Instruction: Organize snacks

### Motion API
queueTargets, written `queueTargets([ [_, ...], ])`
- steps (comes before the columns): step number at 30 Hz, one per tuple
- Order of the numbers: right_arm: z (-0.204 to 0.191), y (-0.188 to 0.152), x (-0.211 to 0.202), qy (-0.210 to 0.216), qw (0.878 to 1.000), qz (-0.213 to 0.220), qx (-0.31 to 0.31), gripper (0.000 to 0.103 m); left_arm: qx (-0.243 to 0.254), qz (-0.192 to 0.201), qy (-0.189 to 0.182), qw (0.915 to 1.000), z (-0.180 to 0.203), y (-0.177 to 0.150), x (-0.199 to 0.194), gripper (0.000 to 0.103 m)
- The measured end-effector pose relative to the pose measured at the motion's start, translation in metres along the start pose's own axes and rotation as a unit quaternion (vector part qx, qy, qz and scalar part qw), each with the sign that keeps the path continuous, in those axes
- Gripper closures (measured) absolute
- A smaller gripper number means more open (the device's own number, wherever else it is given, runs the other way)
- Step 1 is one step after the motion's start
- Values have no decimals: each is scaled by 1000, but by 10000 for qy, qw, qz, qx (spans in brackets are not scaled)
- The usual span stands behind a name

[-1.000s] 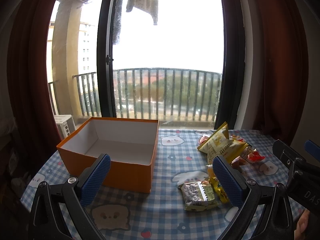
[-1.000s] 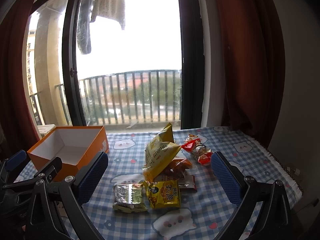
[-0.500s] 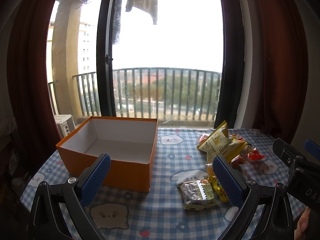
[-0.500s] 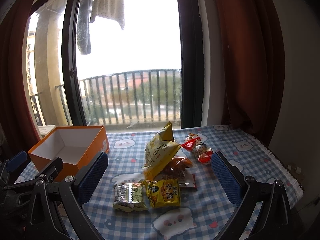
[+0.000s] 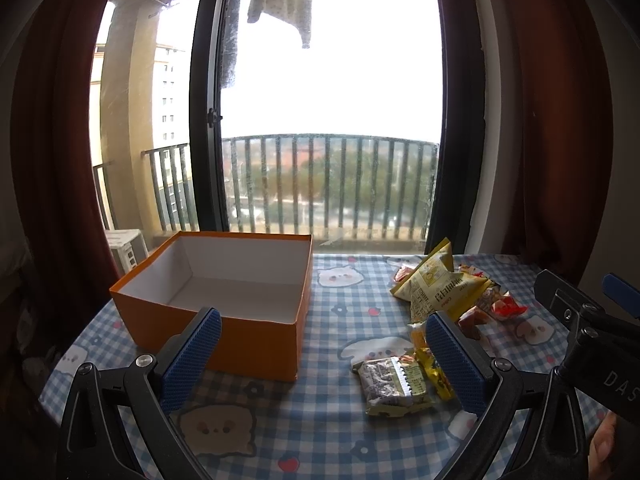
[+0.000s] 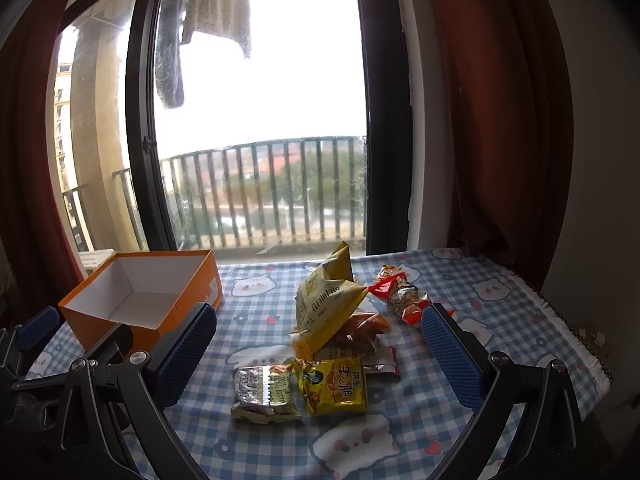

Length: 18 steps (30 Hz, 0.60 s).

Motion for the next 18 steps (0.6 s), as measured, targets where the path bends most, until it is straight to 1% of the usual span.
queueTargets([
  [12, -1, 0, 3, 30, 10000, -7, 1, 0, -39, -64, -31, 10000, 1, -1, 3, 0],
  [18, 2, -2, 16, 35, 10000, -57, 18, 0, -155, -240, -66, 9996, 5, -4, 22, 0],
])
Point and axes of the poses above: each gripper's, at about its wrist camera, not at the fingertips, and x roughly the way its jaws point, z to its right, y to its top, the point moved 5 cm from there along x, roughly the way its jaws point, and after that the axes turned 6 degrees about -y, right-handed, at the moved point
